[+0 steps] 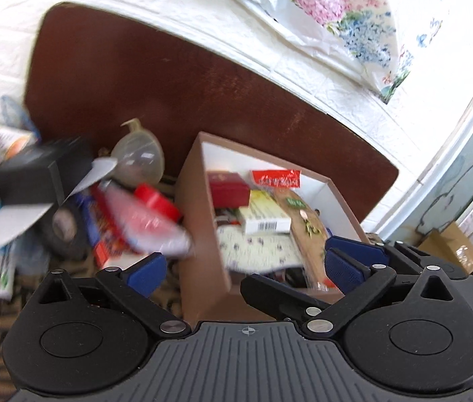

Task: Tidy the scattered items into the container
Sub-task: 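Move the left gripper to the floral cloth pouch and grasp it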

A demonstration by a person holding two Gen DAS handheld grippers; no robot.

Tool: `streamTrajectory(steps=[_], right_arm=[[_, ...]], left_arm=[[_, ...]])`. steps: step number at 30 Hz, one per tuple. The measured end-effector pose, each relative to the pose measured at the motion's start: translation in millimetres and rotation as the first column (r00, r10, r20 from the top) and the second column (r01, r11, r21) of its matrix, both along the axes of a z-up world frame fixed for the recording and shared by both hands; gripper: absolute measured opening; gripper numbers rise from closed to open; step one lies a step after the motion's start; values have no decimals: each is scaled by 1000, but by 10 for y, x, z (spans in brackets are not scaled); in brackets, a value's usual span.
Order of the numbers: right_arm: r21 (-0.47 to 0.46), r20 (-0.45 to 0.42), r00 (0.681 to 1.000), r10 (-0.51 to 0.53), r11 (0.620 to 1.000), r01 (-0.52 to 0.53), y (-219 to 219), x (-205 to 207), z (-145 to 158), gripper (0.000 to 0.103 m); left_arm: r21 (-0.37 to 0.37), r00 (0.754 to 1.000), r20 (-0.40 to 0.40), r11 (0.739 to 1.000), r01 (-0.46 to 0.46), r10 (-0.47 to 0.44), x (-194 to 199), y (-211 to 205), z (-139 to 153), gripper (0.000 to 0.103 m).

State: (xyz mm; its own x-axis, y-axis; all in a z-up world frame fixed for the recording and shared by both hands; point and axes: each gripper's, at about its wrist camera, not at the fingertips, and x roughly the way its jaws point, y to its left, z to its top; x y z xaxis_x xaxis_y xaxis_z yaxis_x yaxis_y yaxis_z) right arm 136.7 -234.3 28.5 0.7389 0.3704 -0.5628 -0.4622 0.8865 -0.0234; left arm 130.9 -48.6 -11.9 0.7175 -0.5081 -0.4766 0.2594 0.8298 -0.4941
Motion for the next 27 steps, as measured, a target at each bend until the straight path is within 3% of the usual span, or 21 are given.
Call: streamTrajectory(steps=[4, 9, 14, 19, 27], right_arm=[[-18, 28, 996, 88, 996, -87, 301, -352, -112, 102], [-6, -27, 986, 164, 986, -165, 816, -522, -431, 102], [13, -39, 985, 167, 986, -166, 1235, -583, -602, 102], [56, -64, 986, 152, 987, -149, 1457, -451, -681, 102], [60, -28, 989, 148, 987, -146, 1860, -86, -638, 100]], left_arm=[[4, 999, -14, 1000, -30, 30, -396, 323, -156, 103], [108, 995, -5, 990, -94, 95, -740, 717, -301, 103], [194, 992, 41, 973, -128, 123, -859, 1088, -318, 103], [200, 984, 70, 965, -173, 162, -691, 1498, -278, 103], [213, 978, 66, 954, -208, 199, -147, 2022, -254, 102]])
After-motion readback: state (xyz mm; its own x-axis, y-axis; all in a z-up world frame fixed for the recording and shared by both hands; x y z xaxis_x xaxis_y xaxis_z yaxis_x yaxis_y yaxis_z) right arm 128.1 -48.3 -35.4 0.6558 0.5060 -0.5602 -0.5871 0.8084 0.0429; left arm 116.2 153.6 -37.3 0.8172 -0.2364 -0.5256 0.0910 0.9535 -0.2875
